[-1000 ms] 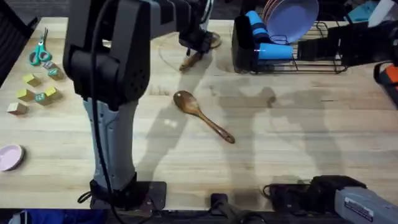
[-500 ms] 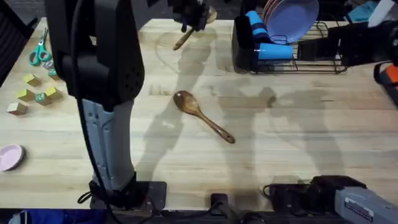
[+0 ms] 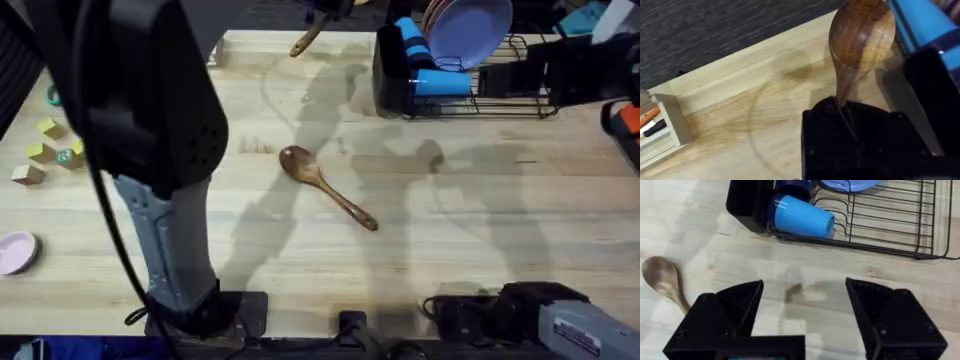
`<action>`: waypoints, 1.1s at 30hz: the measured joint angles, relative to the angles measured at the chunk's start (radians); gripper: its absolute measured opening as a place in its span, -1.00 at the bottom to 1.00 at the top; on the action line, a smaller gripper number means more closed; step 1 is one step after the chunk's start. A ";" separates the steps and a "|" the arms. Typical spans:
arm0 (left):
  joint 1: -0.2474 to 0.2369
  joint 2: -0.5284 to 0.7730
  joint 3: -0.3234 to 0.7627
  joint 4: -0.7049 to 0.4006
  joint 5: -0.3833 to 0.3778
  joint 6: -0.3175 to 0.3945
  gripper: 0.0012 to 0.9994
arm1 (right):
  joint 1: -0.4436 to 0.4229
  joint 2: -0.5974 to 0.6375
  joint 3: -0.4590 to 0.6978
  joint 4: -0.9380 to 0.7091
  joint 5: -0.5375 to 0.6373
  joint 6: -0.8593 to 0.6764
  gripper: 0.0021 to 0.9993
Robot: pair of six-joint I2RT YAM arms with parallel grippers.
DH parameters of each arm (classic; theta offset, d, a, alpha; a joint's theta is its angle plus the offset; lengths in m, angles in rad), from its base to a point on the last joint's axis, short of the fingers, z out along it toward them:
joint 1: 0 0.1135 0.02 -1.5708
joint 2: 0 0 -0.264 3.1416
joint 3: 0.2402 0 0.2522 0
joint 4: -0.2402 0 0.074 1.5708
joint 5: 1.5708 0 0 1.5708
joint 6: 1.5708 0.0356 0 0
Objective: Pick up the spoon on the table one by one and put them onto the rack
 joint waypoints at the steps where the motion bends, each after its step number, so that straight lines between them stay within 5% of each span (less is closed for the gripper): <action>1: -0.004 -0.013 0.000 -0.014 0.000 0.004 -0.92 | 0.000 0.000 0.000 0.000 0.000 0.000 0.99; 18: -0.015 -0.131 -0.026 -0.099 -0.025 0.053 -0.92 | 0.000 0.000 0.000 0.001 0.000 0.000 0.99; 33: -0.016 -0.414 -0.453 0.155 -0.026 0.123 -0.92 | 0.000 0.000 0.000 0.001 0.000 0.000 0.99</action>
